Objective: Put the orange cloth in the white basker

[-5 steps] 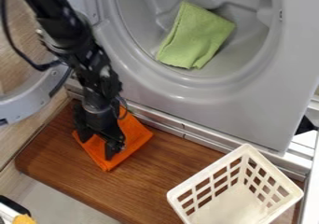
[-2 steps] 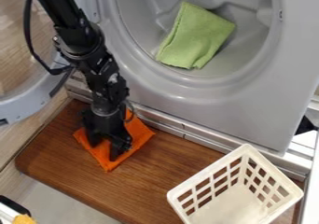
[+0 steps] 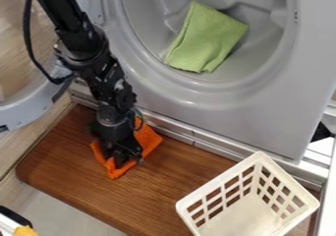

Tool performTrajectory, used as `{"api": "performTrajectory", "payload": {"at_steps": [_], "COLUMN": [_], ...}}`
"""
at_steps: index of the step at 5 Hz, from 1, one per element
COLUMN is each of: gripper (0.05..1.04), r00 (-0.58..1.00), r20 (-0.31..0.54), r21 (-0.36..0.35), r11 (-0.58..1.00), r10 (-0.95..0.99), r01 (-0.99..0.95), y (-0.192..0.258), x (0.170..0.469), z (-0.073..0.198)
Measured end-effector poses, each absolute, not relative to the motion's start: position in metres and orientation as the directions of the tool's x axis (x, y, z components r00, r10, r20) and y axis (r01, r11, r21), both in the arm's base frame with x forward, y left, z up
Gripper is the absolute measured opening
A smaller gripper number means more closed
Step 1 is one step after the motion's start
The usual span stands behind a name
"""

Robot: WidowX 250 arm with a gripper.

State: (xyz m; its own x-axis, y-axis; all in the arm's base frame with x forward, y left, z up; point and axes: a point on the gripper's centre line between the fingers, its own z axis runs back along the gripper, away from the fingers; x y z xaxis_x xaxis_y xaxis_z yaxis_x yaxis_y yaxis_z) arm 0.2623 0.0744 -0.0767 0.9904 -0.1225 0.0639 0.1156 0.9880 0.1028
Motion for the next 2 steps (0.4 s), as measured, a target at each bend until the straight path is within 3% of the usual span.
{"api": "performTrajectory", "payload": {"at_steps": [1, 2], "gripper": [0.12, 0.092], "r00": [0.994, 0.983], "r20": [0.063, 0.138], "r21": [0.044, 0.028], "r11": [0.996, 0.992], "r10": [-0.085, -0.124], "r01": [0.082, 0.121], "y": [0.064, 0.029], "x": [0.246, 0.244], "z": [-0.053, 0.0]}}
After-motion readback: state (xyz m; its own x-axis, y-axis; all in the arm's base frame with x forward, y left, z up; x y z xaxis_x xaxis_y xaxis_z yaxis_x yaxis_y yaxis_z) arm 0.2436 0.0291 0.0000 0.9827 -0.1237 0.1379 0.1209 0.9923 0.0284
